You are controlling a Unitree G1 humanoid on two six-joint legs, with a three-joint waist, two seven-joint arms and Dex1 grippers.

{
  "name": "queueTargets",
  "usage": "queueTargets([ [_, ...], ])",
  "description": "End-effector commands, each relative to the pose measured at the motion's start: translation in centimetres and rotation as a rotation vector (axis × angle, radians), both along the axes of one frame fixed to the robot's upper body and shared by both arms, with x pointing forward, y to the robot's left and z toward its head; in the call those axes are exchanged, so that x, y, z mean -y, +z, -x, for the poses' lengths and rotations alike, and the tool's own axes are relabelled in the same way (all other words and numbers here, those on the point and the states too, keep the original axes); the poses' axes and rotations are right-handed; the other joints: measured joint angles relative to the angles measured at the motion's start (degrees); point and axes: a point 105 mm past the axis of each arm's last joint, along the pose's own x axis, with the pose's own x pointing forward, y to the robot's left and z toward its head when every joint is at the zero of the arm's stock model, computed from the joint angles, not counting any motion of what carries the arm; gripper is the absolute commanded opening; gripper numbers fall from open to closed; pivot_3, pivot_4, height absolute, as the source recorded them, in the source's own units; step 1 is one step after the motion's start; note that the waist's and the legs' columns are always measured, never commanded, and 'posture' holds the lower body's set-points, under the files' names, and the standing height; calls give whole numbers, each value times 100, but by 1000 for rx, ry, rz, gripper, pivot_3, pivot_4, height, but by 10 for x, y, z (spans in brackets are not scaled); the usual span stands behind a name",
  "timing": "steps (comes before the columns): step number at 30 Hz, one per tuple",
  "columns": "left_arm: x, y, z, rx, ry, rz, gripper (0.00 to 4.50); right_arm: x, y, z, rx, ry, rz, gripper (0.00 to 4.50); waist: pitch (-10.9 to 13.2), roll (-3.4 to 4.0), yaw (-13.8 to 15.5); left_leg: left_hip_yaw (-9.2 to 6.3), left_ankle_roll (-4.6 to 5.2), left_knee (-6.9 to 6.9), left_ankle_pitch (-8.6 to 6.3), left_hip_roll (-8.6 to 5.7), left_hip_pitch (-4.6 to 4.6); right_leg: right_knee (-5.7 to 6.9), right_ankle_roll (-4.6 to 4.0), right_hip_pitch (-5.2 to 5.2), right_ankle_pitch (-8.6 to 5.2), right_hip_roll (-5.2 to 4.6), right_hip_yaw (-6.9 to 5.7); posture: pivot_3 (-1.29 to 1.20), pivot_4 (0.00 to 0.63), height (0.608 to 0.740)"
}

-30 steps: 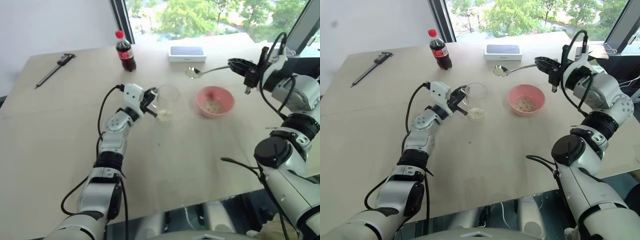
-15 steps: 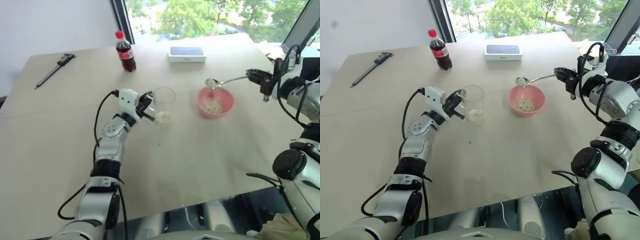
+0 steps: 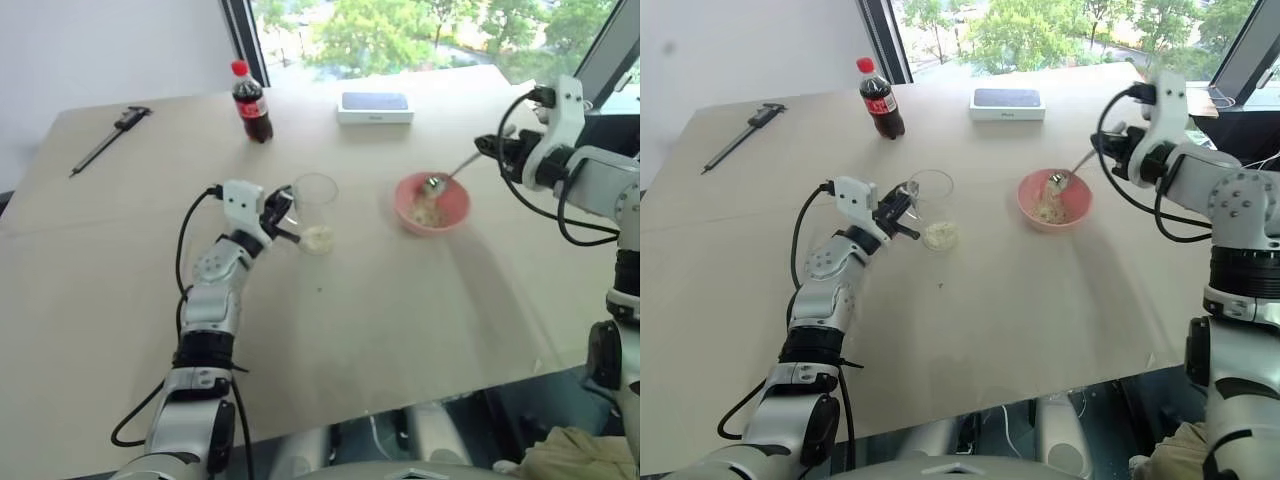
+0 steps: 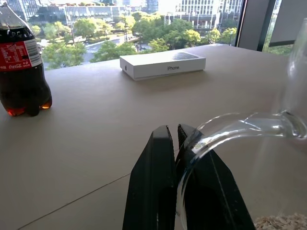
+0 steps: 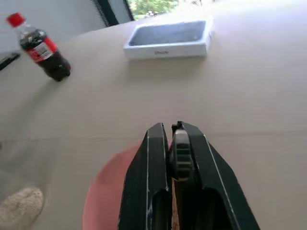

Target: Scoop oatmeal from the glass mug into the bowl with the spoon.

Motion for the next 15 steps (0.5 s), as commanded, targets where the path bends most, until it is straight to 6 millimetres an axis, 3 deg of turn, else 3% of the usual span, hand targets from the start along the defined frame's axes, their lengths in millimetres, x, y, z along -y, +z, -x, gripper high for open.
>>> queueTargets([
  [1,-4,16,2,58,16,41,56,-22,16,14,194,138,238,0,0,0,12,-2,0,1,0,-1,0,0,0,1,0,0,-1,0,150,740],
  [4,-2,15,2,56,15,41,56,-29,10,18,245,198,390,0,1,-2,29,-5,-1,2,0,-4,-1,-1,0,1,0,-2,-4,0,150,740],
  [8,-1,16,2,59,19,43,56,-22,4,15,233,187,420,0,2,-3,70,-9,-3,3,1,-5,-3,-6,0,0,0,-4,-7,0,150,740],
  [12,-2,16,3,62,22,39,56,-1,11,-1,128,43,180,0,1,-6,96,-9,-4,3,1,-4,-2,-6,-1,1,0,-4,-4,0,150,740],
  [15,-2,16,3,62,23,37,56,1,30,-8,61,5,-118,0,1,-5,119,-9,-5,3,2,-4,-2,-2,-1,-2,1,-7,-1,0,150,740],
])
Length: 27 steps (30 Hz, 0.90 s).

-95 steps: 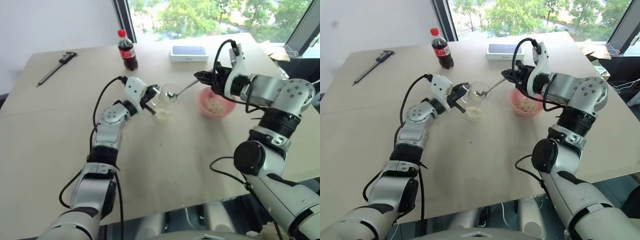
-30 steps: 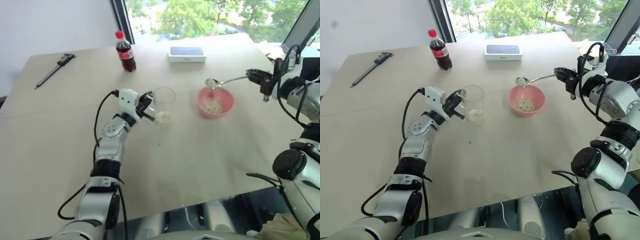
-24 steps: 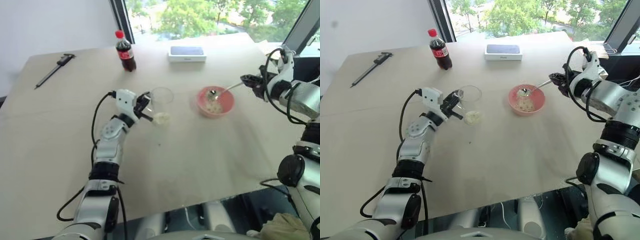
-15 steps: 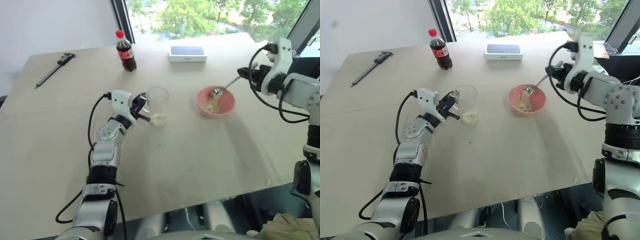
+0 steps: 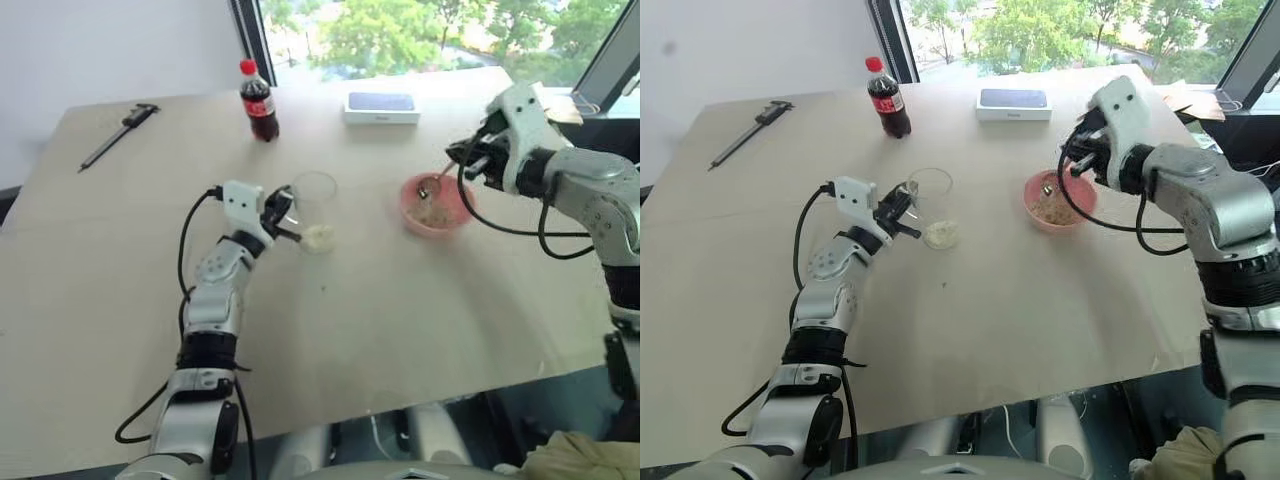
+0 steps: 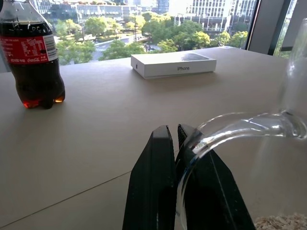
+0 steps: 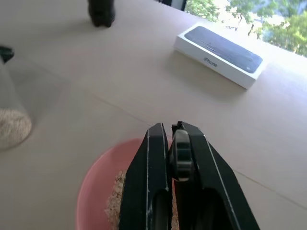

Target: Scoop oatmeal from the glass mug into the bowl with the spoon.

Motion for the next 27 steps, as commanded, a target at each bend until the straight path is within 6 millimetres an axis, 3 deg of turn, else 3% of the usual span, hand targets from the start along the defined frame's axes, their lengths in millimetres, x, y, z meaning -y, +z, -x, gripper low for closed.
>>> queueTargets([
  [1,-2,19,3,73,2,11,56,3,47,-1,4,-26,-320,0,0,1,-1,1,0,0,0,1,1,2,0,-1,0,1,3,0,150,740],
  [6,1,17,3,72,-2,10,56,-32,68,9,-138,134,-605,0,-1,3,9,-2,-1,-4,0,2,-2,2,0,-6,0,1,1,0,150,740],
  [9,4,14,3,66,-7,12,56,-66,78,18,-180,262,-648,0,-1,4,7,-4,-1,-4,0,0,-4,2,0,-5,0,-1,-1,0,150,740],
  [13,7,14,2,67,-13,13,56,-95,72,27,-235,352,-636,0,-2,5,-4,-5,-1,-4,0,-1,-3,4,0,-5,0,1,-4,0,150,740],
  [17,5,17,2,76,-9,12,56,-111,54,33,-284,376,-548,0,-2,5,-4,-6,0,-3,0,-6,-5,6,0,-4,0,-1,-6,0,150,740],
  [27,2,15,3,77,4,15,56,-117,32,33,-220,357,-321,0,-2,5,-32,-7,0,-3,1,-5,-3,5,0,-4,0,3,-9,0,150,740],
])
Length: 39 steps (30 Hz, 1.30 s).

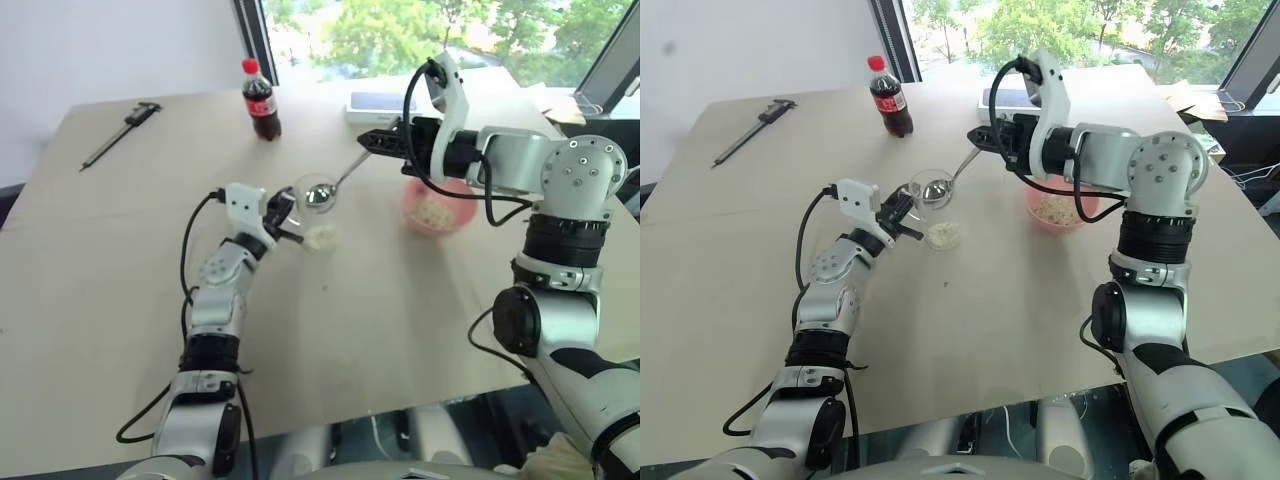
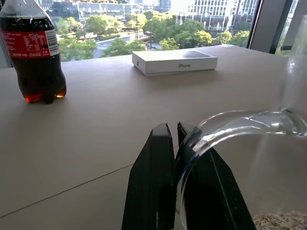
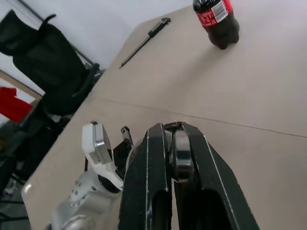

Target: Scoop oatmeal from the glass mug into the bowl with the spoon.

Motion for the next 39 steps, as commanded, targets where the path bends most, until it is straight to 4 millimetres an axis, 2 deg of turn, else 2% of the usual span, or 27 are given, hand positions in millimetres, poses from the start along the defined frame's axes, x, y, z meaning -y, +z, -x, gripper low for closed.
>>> queueTargets([
  [1,-1,15,2,70,8,9,56,-1,8,0,83,-14,9,0,0,0,-11,0,0,0,0,0,0,0,0,0,0,0,0,0,150,740],
  [4,1,12,2,66,5,14,56,-5,8,0,116,-10,1,0,0,0,-36,0,0,1,0,0,0,1,0,1,0,-1,1,0,150,740],
  [7,2,7,3,57,2,14,0,-6,11,-2,142,-14,-20,982,0,0,-55,-2,0,1,0,0,0,0,0,0,0,-1,0,0,150,740],
  [11,1,4,4,54,4,12,0,1,19,-12,184,-88,-40,2845,0,0,-82,-2,0,1,0,-1,0,0,0,0,0,-2,0,0,150,740],
  [16,1,5,5,64,-8,35,0,8,26,-19,220,-146,-58,2845,0,0,-94,-2,-1,1,1,-1,1,1,0,0,0,-1,0,0,150,740],
  [18,2,5,6,68,-15,33,734,8,26,-19,223,-145,-58,2915,0,0,-97,-2,-1,1,1,0,1,1,0,0,0,-1,0,0,150,740],
  [19,2,5,6,67,-15,31,928,8,26,-19,224,-143,-58,2915,0,0,-97,-2,-1,1,1,0,0,0,0,0,0,-2,0,0,150,740],
  [21,1,3,7,63,-16,27,1800,8,26,-19,230,-146,-57,2915,0,0,-97,-2,-1,1,1,0,1,0,0,0,0,-2,1,0,150,740],
  [27,-6,3,14,64,1,20,1800,10,31,-19,266,-150,-84,2915,0,0,-112,-2,-1,1,0,0,1,1,0,0,0,-2,1,0,150,740],
  [34,-10,5,33,61,-12,-14,1800,17,31,-9,315,-108,-88,2915,0,0,-110,-2,-1,0,0,1,1,0,0,0,0,-3,2,0,150,740],
  [39,-16,6,62,42,-26,-54,1800,51,18,-16,350,-230,-88,2915,0,0,-104,-3,-1,-1,0,2,1,-1,0,0,0,-4,2,0,150,740],
])
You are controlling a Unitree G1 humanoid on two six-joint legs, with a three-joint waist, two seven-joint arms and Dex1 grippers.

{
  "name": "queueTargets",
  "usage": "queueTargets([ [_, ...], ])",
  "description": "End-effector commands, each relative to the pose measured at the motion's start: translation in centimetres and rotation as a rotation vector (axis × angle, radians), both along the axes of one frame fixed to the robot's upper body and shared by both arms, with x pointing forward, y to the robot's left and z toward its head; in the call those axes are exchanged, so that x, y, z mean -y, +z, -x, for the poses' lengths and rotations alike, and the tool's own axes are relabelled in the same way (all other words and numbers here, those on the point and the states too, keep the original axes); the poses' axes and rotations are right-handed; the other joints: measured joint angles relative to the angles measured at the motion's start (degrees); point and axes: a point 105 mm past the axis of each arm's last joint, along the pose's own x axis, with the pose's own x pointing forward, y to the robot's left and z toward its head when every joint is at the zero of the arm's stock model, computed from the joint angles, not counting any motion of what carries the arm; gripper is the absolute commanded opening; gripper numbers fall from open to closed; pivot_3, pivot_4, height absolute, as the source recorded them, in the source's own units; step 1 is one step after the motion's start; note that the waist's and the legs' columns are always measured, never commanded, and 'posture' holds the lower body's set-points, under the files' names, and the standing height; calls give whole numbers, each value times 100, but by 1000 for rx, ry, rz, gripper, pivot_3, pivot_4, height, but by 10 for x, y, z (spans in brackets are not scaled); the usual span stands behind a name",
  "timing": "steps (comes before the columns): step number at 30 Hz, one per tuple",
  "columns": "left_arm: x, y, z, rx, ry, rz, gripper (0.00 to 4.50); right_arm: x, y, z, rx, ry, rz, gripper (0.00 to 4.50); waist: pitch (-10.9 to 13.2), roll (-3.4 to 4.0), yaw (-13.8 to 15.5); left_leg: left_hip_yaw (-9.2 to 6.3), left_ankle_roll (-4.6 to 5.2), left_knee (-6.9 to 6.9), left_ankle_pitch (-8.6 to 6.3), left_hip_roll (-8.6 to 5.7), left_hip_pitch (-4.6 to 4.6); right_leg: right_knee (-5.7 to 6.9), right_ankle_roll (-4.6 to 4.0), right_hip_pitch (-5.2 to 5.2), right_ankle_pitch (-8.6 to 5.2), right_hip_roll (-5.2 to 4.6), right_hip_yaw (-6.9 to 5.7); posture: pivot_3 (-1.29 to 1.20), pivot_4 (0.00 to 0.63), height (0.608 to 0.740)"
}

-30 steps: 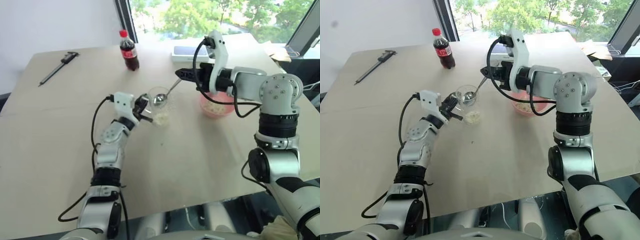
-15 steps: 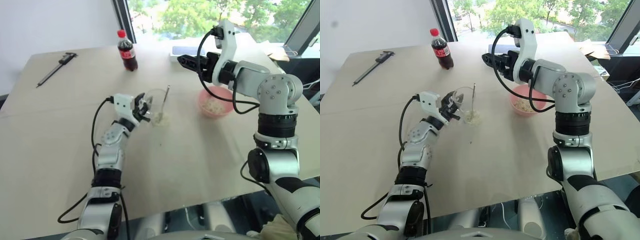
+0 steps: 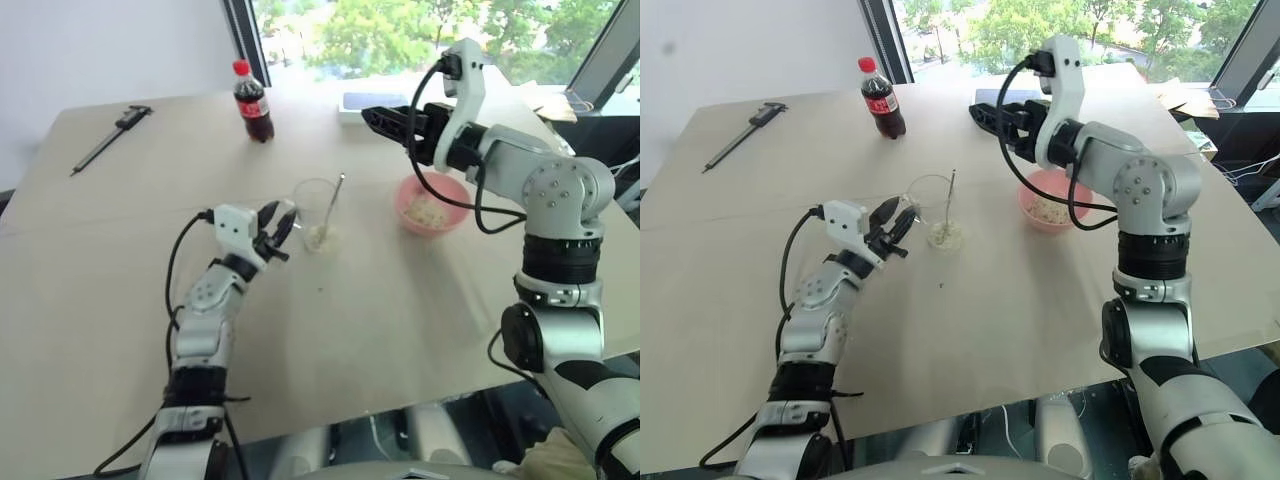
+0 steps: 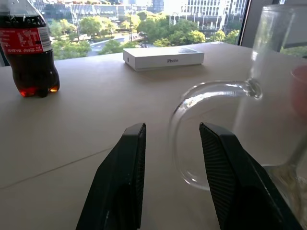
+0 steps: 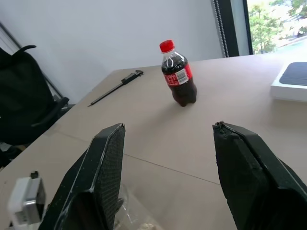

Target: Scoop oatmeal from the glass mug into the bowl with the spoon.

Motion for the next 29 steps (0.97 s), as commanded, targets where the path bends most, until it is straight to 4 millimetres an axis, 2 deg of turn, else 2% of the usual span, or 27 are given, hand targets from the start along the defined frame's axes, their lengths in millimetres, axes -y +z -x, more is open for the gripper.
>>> queueTargets([
  [1,-7,21,22,54,-9,-15,1800,28,7,5,116,-64,-20,2915,0,0,5,-1,0,0,0,0,-1,-1,0,0,0,0,-1,0,150,740],
  [4,-13,19,47,19,-25,-31,1800,51,-21,12,160,-82,79,2915,0,-1,24,-3,1,-1,-1,2,0,-4,0,3,0,-1,-4,0,150,740],
  [7,-14,9,63,-23,-29,-43,2601,65,-47,23,205,-77,166,2915,0,0,31,3,1,-3,-1,0,2,-7,0,3,-1,0,1,0,150,740],
  [8,-14,5,68,-34,-24,-43,3010,66,-56,32,230,-46,190,3443,1,0,34,2,1,-3,-1,1,5,-8,0,7,-1,1,0,0,150,740],
  [11,-20,-1,83,-64,0,-27,4471,69,-76,54,234,16,196,4500,1,-1,30,6,14,-3,-9,4,11,-2,0,10,-1,4,2,0,150,740],
  [13,-23,-4,92,-82,20,-6,4471,72,-86,66,214,34,180,4500,1,-1,26,5,23,-4,-13,7,22,0,0,18,-1,5,3,0,150,740],
  [16,-28,-26,117,-184,67,-60,4471,93,-127,87,137,25,243,4500,2,-4,56,-3,27,-4,-16,9,42,-9,0,47,-2,6,-7,0,150,740],
  [18,-28,-36,129,-240,81,-84,4471,108,-150,95,122,14,299,4500,5,-5,105,-9,31,-12,-21,11,83,-35,2,102,-6,7,-17,0,150,740],
  [21,-23,-42,140,-269,50,-104,4471,119,-170,100,129,30,363,4500,13,-5,145,8,54,-15,-35,8,123,-60,-3,144,-29,5,-7,0,150,740],
  [24,-22,-47,149,-291,18,-118,4471,128,-182,100,112,23,353,4500,19,-13,146,12,55,-3,-34,12,149,-60,18,174,-43,8,-4,0,150,740],
  [29,-26,-45,147,-265,31,-132,4471,129,-190,102,93,46,334,4500,21,-16,148,9,55,-6,-35,27,180,-56,18,199,-47,19,-7,0,150,740],
])
